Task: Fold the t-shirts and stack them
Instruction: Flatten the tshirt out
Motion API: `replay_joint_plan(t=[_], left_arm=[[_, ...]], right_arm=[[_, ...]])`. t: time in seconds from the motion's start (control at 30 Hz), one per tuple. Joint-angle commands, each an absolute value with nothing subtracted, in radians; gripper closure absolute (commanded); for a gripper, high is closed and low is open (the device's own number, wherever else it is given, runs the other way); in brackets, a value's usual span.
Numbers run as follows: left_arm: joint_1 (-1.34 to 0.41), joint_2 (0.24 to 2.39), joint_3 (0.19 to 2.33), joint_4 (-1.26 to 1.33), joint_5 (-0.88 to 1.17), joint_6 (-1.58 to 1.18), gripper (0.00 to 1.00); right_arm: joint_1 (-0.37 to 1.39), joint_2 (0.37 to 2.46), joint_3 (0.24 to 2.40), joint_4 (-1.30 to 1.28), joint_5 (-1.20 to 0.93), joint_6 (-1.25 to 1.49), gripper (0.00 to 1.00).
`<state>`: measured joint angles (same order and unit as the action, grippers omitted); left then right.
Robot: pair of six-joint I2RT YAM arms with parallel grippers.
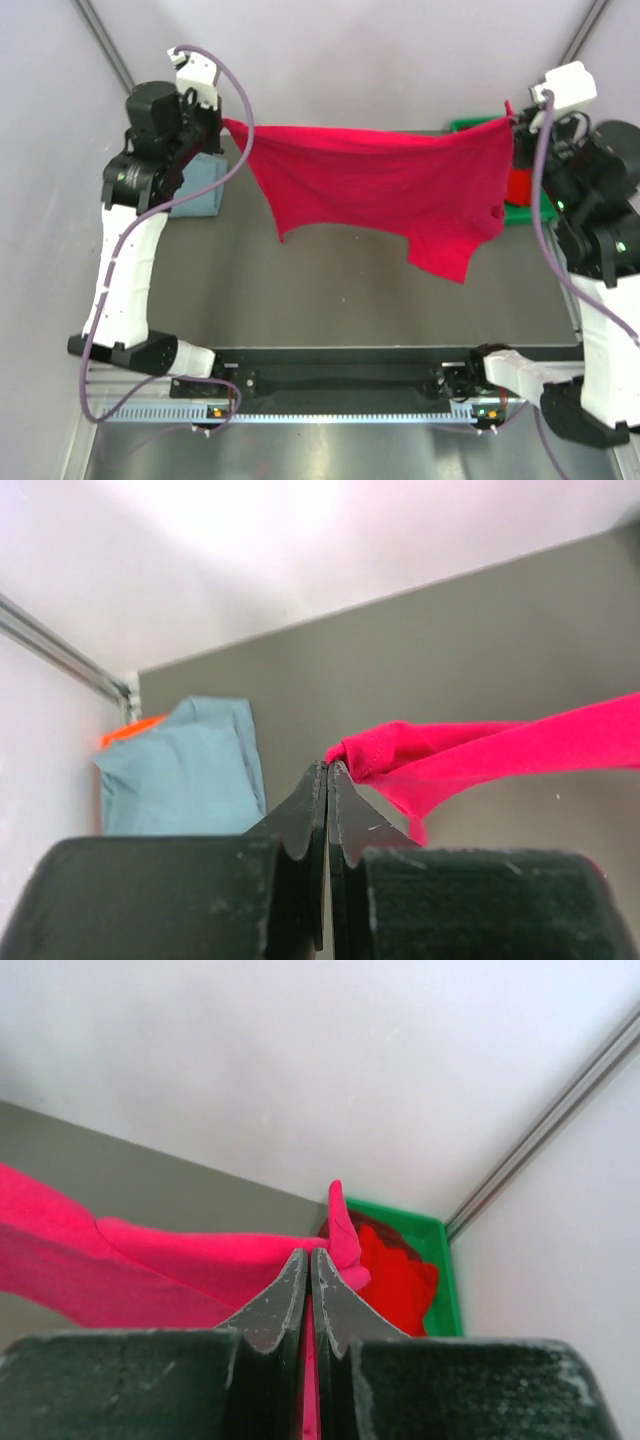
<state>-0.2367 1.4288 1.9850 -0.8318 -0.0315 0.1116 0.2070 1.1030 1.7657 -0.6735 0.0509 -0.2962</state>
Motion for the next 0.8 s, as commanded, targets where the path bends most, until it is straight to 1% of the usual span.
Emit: replay_joint_plan(t=[0.0,0.27,0.4,0.5,0.63,0.7,0.77], left_arm=[[-0.239,1.318,1.996,-0.793,-0.005,0.170,1.00],[-0.216,1.197,2.080,-0.816,-0.005,0.186,1.00],[-0.180,1.155,2.079,-0.815,-0.005,0.184,1.00],[-0.172,1.154,2.056,-0.810,-0.015,0.186,1.00],[-0.173,1.157,1.889,-0.753,-0.057,0.230,1.00],[-0.172,1.160,1.780,-0.683,-0.064,0.253,1.00],[-0.172,1.187,1.723,-0.649,-0.061,0.271,1.00]], right_arm=[[0.204,1.004,1.746,-0.630,0.015,-0.298,1.00],[0.195,0.842,1.749,-0.656,-0.069,-0.256,1.00],[0.195,0.819,1.775,-0.676,-0.071,-0.244,1.00],[0.195,0.839,1.787,-0.663,-0.040,-0.238,1.00],[0.195,0.885,1.734,-0.571,-0.020,-0.279,1.00],[0.195,0.931,1.714,-0.520,-0.008,-0.290,1.00],[0.193,0.984,1.689,-0.502,-0.014,-0.299,1.00]])
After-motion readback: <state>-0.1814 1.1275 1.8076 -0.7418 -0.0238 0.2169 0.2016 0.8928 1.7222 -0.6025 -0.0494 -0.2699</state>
